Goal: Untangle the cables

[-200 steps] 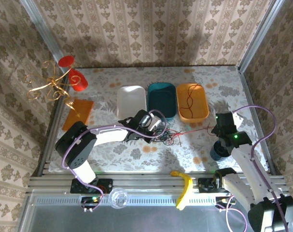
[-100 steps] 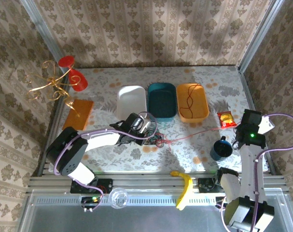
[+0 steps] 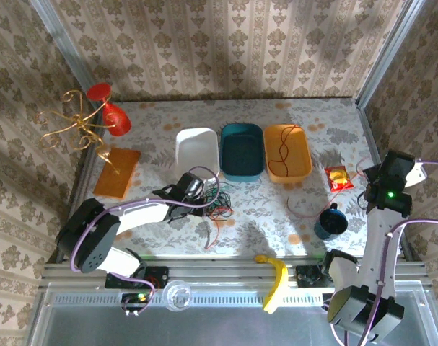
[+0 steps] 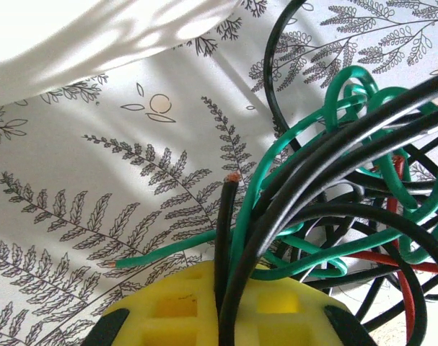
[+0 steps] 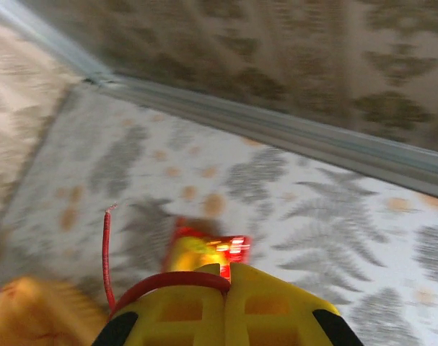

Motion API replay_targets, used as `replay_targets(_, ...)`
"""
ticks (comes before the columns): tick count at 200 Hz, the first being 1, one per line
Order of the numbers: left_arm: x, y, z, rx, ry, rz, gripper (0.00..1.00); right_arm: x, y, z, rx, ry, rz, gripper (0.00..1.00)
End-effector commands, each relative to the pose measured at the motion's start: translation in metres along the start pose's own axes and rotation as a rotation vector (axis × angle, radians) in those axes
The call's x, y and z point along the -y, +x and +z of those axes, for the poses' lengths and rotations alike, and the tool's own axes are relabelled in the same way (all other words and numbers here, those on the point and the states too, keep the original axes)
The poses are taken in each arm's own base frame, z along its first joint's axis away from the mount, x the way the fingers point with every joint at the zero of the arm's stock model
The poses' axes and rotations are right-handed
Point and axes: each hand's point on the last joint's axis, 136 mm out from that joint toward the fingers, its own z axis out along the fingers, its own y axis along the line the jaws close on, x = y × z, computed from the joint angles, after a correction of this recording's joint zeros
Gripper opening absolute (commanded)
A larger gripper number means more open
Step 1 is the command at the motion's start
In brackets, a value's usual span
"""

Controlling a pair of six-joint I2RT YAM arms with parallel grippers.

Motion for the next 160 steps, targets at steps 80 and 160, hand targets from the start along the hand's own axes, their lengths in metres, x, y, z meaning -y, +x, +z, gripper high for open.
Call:
replay_targets(80,0.042,-0.056,-0.008,0.115,0.121,0.130,0.00,-0.222,-0.052,-0.176,0.117,-0.789,-0.265,0.00)
replay_targets(160,0.037,-0.061,-0.006,0.135,0.092,0.114,0.00,-0.258,-0.025,-0.092,0.065,-0.670,-0.332,0.00)
